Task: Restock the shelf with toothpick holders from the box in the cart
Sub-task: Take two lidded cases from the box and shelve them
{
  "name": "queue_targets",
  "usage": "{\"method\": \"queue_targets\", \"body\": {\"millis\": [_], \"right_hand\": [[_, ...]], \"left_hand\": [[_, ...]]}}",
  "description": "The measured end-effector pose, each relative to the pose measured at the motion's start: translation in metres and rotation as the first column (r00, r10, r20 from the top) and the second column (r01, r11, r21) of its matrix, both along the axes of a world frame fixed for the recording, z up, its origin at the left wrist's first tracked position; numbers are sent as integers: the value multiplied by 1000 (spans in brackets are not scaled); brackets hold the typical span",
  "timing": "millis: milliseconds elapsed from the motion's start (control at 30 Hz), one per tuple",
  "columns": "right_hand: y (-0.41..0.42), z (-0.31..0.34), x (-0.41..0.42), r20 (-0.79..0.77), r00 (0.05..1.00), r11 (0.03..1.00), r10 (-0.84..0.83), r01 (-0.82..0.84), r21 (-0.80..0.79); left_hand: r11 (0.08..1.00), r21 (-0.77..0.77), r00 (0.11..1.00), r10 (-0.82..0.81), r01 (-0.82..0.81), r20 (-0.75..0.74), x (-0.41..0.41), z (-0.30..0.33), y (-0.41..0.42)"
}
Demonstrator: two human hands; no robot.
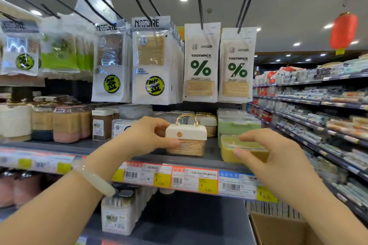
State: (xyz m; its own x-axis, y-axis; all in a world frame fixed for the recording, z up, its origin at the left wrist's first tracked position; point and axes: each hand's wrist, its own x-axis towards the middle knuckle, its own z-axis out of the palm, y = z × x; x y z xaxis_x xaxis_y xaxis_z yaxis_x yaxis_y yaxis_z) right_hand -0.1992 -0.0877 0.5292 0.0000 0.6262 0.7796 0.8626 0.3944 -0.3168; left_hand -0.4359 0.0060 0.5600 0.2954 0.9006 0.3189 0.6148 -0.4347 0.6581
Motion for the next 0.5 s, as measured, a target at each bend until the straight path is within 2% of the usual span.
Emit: {"method": "queue_targets", "body": {"millis": [167,333,433,500], "right_hand": [[10,-13,4,48,998,999,-42,43,-6],[18,-23,5,40,998,993,-53,49,111],[23,-30,5,41,998,971,-41,30,236],[26,-36,4,34,999,960,-37,26,280]], "left_hand": [[1000,-1,999,-1,1,-53,5,4,12],[1000,-12,992,-9,8,-123,13,7,23],[998,64,978,30,-17,-205,21,7,27],[975,208,961,126,-74,-247,24,4,29]]}}
